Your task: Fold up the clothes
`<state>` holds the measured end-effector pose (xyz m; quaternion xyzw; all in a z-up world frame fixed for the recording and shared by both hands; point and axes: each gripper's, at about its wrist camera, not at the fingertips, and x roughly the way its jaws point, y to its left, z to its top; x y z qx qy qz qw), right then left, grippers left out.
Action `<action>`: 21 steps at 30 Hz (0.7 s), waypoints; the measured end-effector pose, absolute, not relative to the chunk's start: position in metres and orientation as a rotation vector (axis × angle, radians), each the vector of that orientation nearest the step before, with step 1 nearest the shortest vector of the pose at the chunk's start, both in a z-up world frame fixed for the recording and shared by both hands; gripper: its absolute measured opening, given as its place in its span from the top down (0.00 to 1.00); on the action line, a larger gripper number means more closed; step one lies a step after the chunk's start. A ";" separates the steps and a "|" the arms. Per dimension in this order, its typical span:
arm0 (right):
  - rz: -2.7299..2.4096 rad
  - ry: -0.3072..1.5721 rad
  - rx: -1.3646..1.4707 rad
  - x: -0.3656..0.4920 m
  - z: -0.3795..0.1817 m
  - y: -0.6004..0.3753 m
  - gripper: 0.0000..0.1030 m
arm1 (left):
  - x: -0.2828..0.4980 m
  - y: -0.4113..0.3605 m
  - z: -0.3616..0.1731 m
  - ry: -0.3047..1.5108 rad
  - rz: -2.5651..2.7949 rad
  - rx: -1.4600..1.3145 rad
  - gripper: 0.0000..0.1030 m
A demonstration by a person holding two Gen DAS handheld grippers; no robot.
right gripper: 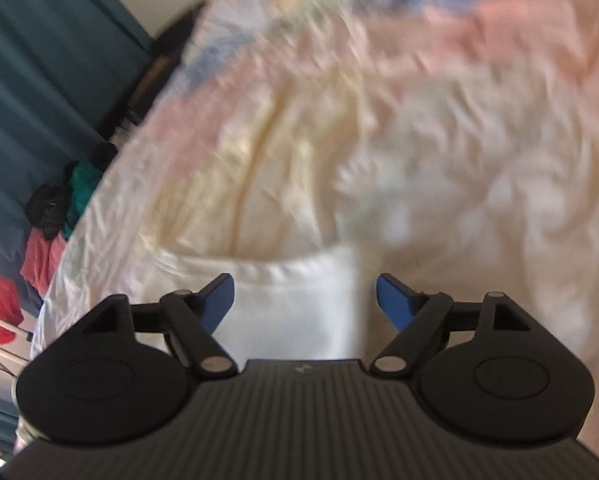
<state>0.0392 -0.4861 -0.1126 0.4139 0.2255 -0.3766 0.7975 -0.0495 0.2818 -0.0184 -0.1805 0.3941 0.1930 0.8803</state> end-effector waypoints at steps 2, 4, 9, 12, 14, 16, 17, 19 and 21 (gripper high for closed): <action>-0.778 0.443 0.797 0.042 -0.097 -0.471 0.22 | -0.042 0.262 -0.004 0.763 0.403 -0.250 0.19; -0.728 0.412 0.694 0.044 -0.081 -0.453 0.22 | -0.028 0.243 0.005 0.702 0.391 -0.159 0.14; -0.496 0.398 0.594 0.042 -0.060 -0.404 0.22 | 0.013 0.181 0.011 0.651 0.150 -0.181 0.12; -0.399 0.419 0.583 0.044 -0.058 -0.379 0.22 | 0.055 0.126 -0.008 0.695 -0.016 -0.172 0.12; -0.369 0.445 0.565 0.051 -0.060 -0.368 0.22 | 0.084 0.085 -0.023 0.712 -0.094 -0.120 0.12; -0.352 0.463 0.557 0.056 -0.062 -0.361 0.22 | 0.113 0.041 -0.039 0.723 -0.167 -0.041 0.12; -0.349 0.468 0.557 0.059 -0.063 -0.359 0.22 | 0.126 0.021 -0.045 0.726 -0.197 -0.008 0.12; -0.359 0.471 0.569 0.062 -0.066 -0.357 0.22 | 0.153 -0.010 -0.060 0.714 -0.224 0.002 0.12; -0.362 0.476 0.595 0.067 -0.072 -0.359 0.22 | 0.182 -0.040 -0.077 0.694 -0.232 -0.002 0.12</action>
